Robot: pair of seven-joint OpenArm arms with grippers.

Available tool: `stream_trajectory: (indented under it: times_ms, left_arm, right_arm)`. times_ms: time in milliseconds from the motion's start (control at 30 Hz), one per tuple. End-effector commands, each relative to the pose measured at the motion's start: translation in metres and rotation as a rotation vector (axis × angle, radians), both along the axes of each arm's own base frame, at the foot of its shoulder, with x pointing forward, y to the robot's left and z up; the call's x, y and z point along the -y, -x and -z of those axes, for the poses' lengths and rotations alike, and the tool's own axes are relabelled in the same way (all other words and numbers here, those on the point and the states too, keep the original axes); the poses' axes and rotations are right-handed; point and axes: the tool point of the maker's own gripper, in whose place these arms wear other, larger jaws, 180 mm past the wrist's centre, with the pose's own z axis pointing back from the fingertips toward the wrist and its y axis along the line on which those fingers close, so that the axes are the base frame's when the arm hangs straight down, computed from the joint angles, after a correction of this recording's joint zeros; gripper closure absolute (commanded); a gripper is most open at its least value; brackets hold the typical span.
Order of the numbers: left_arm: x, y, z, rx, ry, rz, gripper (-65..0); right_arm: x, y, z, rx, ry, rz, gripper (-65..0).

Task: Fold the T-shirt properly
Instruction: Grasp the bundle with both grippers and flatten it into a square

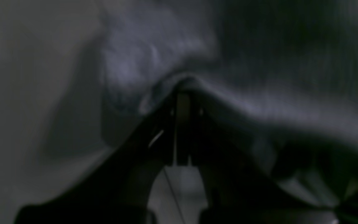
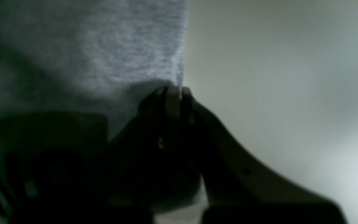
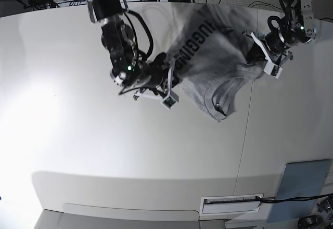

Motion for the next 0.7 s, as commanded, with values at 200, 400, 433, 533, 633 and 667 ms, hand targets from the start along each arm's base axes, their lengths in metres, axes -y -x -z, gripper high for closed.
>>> stream_trajectory:
  times_ms: [200,400,433,533,633,667]
  left_arm:
    - [-0.003,-0.040,-0.033,0.168,0.022,-0.033,-0.2]
    - [-0.004,-0.057,-0.047,0.215,0.016,-0.026,-0.2]
    - [-0.004,-0.054,-0.045,0.201,0.006,-0.008,-0.2]
    - [-0.006,-0.035,-0.026,0.061,-0.048,0.055,-0.2]
    - [0.001,-0.008,-0.012,-0.033,-0.069,0.162,-0.2]
    - [0.003,0.001,-0.008,-0.048,-0.068,0.190,-0.2]
  right_arm:
    - [0.021,0.022,-0.018,0.089,0.053,0.025,-1.5]
    - [0.045,0.035,-0.028,0.122,0.078,0.113,-1.5]
    - [0.051,0.032,-0.030,0.138,0.092,0.135,-1.5]
    - [0.070,0.022,-0.034,0.180,0.142,0.189,-1.5]
    - [0.080,0.014,-0.038,0.226,0.155,0.212,-1.5]
    - [0.081,0.012,-0.039,0.233,0.151,0.219,-1.5]
